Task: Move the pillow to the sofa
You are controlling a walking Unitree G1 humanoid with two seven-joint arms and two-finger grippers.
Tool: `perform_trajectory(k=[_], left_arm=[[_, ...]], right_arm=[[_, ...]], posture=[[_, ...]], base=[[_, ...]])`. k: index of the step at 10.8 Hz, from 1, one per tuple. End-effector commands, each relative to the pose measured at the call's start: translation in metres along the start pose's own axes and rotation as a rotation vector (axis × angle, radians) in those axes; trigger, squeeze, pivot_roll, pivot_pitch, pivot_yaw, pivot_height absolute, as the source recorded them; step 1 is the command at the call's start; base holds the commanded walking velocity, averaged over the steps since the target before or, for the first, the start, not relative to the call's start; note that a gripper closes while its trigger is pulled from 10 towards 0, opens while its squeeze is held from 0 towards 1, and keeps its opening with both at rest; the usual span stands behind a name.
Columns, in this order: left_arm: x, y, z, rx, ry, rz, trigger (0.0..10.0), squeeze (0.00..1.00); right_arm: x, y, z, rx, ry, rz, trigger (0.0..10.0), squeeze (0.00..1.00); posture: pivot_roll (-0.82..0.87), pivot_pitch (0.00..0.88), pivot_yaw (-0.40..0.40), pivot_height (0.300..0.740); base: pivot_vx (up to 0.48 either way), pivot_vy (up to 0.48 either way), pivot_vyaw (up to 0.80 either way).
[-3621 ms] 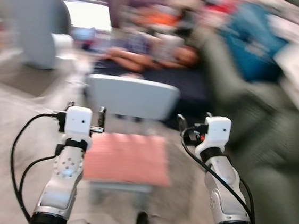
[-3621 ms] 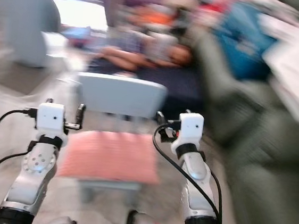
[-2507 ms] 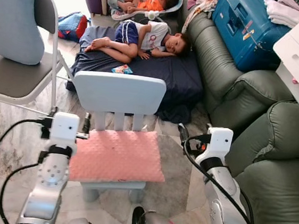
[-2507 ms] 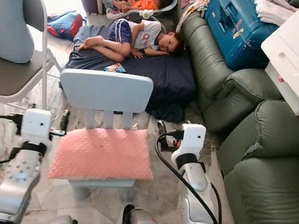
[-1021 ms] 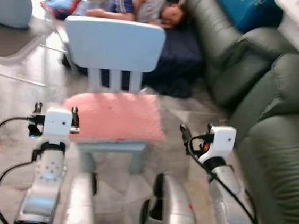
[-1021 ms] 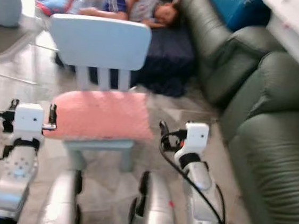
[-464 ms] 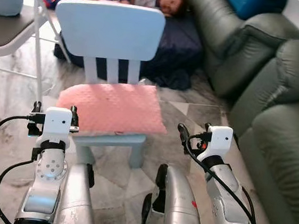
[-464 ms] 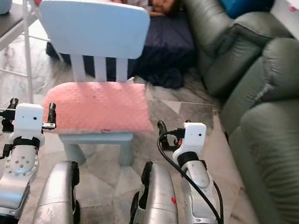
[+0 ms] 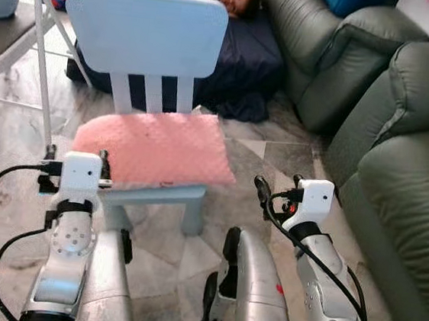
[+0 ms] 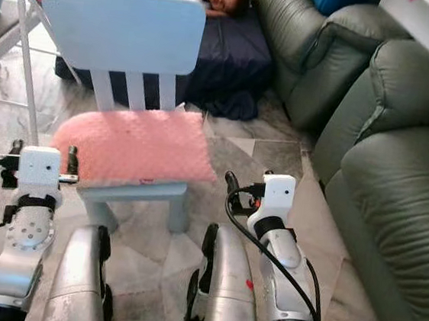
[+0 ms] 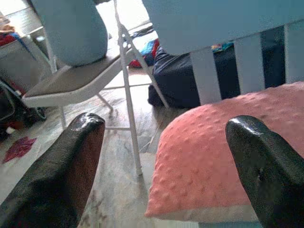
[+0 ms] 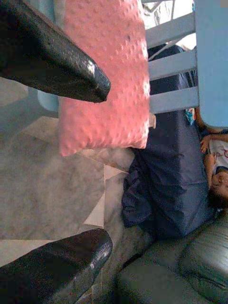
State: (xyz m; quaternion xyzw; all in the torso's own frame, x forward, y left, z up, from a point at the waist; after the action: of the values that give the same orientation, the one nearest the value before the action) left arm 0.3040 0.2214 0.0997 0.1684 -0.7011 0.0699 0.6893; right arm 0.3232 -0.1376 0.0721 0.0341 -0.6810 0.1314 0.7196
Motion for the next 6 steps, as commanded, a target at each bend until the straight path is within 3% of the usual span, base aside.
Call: perform_trajectory(k=[1,2,5,6], left_arm=[[-0.0007,0.0029,0.0000,0.014,0.006,-0.005,10.0,0.00],[-0.0036,0.0056,-0.0013,0.022,0.012,-0.041,10.0,0.00],[-0.0046,0.0061,-0.0020,0.028,0.016,-0.044,10.0,0.00],[-0.0047,0.0055,-0.0022,0.023,0.018,-0.047,10.0,0.00]], right_arm=[[-0.0032,-0.0023,0.0008,-0.009,0.012,0.002,10.0,0.00],[-0.0029,-0.0003,0.0004,0.011,0.010,0.024,10.0,0.00],[-0.0019,0.0005,0.0015,0.016,0.003,0.029,10.0,0.00],[-0.0020,0.0009,0.0015,0.018,0.003,0.028,10.0,0.00]], posture=[[-0.01,0.150,-0.071,0.513],[-0.02,0.151,-0.072,0.513],[-0.02,0.152,-0.075,0.513],[-0.02,0.153,-0.075,0.513]], base=[[0.000,0.000,0.00],[0.000,0.000,0.00],[0.000,0.000,0.00],[0.274,0.000,0.00]])
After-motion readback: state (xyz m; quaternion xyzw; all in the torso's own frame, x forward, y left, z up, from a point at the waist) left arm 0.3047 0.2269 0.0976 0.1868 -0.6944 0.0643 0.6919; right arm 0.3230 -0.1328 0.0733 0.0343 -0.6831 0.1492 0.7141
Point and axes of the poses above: a point about 5 cm out from each wrist's last joint towards the gripper, its own z axis pointing back from the gripper into the wrist, its own x axis along the axis of the wrist's last joint, y = z × x, the point moved 5 cm from there along -z, pointing out of the wrist towards the gripper, and after that the axes turned 13 degrees about z, right-handed, at the moved point
